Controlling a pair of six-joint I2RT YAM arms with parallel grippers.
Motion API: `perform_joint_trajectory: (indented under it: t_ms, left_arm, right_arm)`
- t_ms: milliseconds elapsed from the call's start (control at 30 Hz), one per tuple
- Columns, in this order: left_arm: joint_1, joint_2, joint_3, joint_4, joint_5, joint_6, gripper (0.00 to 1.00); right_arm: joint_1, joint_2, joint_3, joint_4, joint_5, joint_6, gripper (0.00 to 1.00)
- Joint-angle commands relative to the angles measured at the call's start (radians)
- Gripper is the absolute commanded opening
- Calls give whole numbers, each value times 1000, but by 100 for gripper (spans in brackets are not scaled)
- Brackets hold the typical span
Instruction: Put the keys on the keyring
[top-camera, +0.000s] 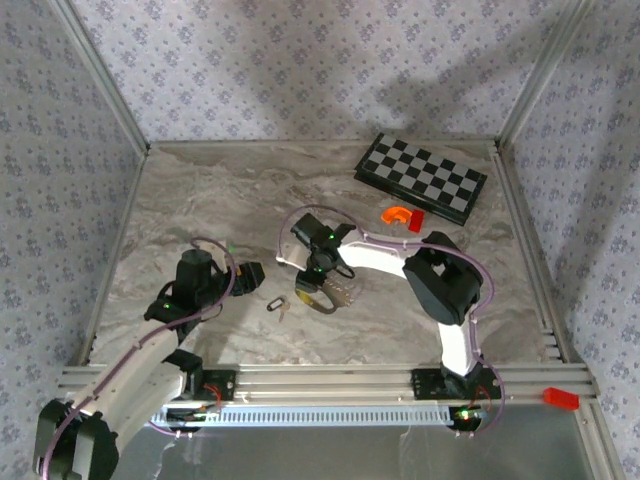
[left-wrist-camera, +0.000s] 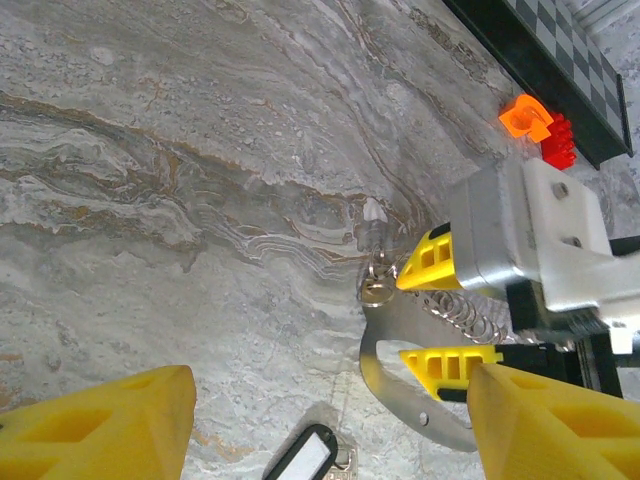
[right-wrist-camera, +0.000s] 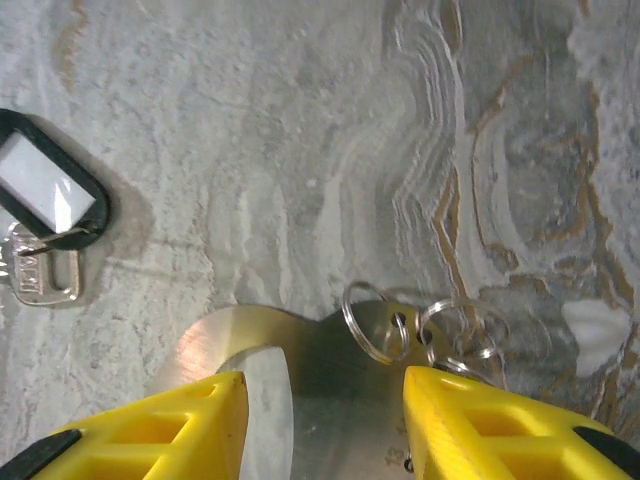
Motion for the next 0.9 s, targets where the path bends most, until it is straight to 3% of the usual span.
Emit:
perform_joint_trajectory:
  t_ms: [0, 433, 867]
  left_arm:
    - [7, 2, 2, -3, -6, 16, 72]
    - [19, -2, -12, 10, 1, 18, 73]
    - [59, -37, -32, 8, 32, 27, 73]
  right_arm:
    - [-3, -58, -52, 88, -76, -111, 47]
    - [-59, -112, -193, 267, -222, -348, 44]
    - [-28, -64, -179, 327, -105, -401, 41]
